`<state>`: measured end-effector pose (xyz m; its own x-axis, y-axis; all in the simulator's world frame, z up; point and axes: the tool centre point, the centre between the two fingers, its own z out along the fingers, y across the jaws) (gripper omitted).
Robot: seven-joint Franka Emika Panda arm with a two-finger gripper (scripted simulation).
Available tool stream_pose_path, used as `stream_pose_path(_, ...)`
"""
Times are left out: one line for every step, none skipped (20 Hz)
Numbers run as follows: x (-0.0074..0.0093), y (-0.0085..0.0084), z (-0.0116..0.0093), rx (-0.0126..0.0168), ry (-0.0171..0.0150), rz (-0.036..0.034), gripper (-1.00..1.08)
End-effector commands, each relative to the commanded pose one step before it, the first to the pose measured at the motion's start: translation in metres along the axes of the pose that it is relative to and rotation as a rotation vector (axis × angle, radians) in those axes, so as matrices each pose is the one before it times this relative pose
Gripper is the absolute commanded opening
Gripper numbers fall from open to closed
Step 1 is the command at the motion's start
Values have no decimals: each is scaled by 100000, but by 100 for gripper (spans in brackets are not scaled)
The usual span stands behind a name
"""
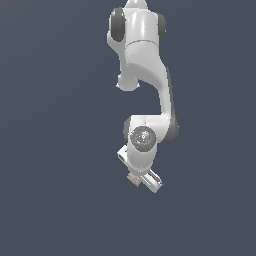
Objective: Pick up the object and move it to a goal position.
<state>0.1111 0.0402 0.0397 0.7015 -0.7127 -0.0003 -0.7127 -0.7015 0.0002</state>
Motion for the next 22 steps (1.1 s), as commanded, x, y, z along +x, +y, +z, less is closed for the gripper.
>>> stream_pose_path(-37, 122, -24, 24, 20, 8, -100)
stream_pose_path(-36, 96, -4, 0, 0, 0, -100)
stream_pose_path(-44, 118, -4, 0, 0, 0, -100)
stream_pose_path(-52, 140, -5, 0, 0, 0, -100)
stream_pose_path(-61, 163, -6, 0, 0, 0, -100)
stream_pose_path(-70, 187, -7, 0, 0, 0, -100)
stream_pose_path(-79, 211, -8, 0, 0, 0, -100)
stream_pose_path(-88, 236, -9, 0, 0, 0, -100)
stream_pose_path(-131, 232, 9, -30, -6, -62, -100)
stream_pose_path(-108, 290, -11, 0, 0, 0, -100)
stream_pose_path(-119, 318, -12, 0, 0, 0, -100)
stream_pose_path(-129, 347, -13, 0, 0, 0, -100)
stream_pose_path(-141, 378, -14, 0, 0, 0, -100)
stream_pose_path(-152, 410, -15, 0, 0, 0, -100)
stream_pose_path(-165, 443, -16, 0, 0, 0, -100)
stream_pose_path(-177, 478, -17, 0, 0, 0, -100)
stream_pose_path(-189, 511, -18, 0, 0, 0, -100)
stream_pose_path(-194, 525, -19, 0, 0, 0, -100)
stream_pose_path(-198, 536, -19, 0, 0, 0, -100)
stream_pose_path(-202, 547, -19, 0, 0, 0, -100)
stream_pose_path(-205, 557, -20, 0, 0, 0, -100)
stream_pose_path(-209, 568, -20, 0, 0, 0, -100)
